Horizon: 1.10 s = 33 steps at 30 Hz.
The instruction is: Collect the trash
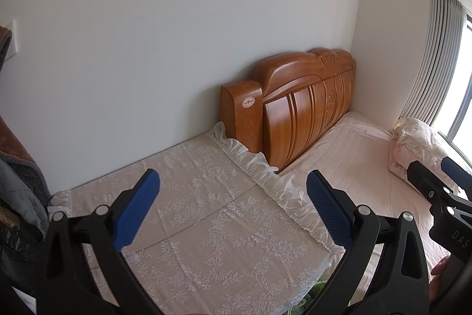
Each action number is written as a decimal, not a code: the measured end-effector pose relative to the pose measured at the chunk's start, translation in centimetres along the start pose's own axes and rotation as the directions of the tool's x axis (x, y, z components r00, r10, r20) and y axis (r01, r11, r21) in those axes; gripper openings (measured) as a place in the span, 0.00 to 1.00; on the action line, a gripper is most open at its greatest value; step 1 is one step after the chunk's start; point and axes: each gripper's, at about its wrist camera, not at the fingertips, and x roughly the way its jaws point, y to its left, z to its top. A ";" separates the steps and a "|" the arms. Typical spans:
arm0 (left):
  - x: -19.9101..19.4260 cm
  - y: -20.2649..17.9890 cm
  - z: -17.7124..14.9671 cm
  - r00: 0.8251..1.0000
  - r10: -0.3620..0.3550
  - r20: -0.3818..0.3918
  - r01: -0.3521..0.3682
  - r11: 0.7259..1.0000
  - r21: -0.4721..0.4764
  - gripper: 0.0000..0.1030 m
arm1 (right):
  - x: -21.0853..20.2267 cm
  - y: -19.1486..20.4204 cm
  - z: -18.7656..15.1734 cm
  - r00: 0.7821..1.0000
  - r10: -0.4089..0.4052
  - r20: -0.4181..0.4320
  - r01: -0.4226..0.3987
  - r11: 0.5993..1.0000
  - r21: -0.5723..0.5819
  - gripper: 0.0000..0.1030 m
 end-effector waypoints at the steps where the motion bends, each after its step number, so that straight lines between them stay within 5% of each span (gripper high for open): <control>1: 0.0 0.0 0.0 1.000 0.000 -0.001 0.000 1.000 0.001 0.92 | 0.0 0.0 0.0 1.000 -0.001 -0.002 0.001 1.000 0.000 0.98; 33: 1.6 -0.5 -0.5 0.999 0.016 -0.031 -0.015 0.999 0.039 0.93 | 0.7 -0.9 -0.6 1.000 -0.003 -0.022 0.002 1.000 -0.012 0.98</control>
